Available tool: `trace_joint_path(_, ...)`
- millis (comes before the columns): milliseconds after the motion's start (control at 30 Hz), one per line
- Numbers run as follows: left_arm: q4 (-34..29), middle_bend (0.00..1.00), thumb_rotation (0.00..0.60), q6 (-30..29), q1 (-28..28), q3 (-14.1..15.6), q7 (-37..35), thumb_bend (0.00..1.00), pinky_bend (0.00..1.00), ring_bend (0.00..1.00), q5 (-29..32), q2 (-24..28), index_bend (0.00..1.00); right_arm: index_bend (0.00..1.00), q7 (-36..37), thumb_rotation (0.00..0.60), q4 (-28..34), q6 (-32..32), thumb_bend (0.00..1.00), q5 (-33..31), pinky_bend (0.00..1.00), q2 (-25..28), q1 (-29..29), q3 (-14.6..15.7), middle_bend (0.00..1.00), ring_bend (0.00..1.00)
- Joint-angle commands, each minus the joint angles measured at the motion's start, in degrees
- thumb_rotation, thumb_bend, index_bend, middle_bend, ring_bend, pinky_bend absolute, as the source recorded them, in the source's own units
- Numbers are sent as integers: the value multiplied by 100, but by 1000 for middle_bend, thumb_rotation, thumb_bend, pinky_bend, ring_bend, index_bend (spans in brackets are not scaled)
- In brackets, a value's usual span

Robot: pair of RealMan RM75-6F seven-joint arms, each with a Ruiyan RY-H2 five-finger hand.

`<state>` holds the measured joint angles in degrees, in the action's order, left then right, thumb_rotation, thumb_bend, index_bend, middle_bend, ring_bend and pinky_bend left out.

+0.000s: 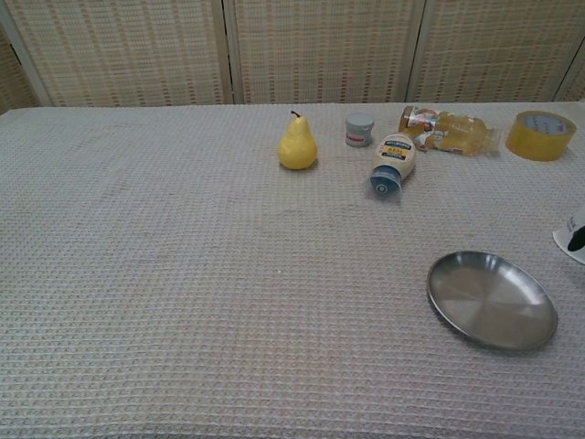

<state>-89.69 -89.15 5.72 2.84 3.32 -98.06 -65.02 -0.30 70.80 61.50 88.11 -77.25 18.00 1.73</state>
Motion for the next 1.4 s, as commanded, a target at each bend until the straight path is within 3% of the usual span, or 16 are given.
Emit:
trace_joint_path(33, -1, 425, 600, 20, 5, 0, -3, 513, 266, 372, 9, 2, 405, 323, 112, 600, -315, 65, 172, 81, 996, -185, 11, 45, 722, 679)
trace_joint_path(633, -30, 426, 600, 22, -12, -6, 26, 513, 266, 371, 16, 14, 404, 408, 624, 600, -1292, 219, 209, 178, 1000, -663, 75, 91, 753, 715)
trace_joint_path(1400, -101, 426, 600, -33, -73, -7, 84, 513, 266, 371, 18, 63, 404, 538, 684, 600, -1523, 339, 299, 290, 1000, -768, 106, 203, 787, 753)
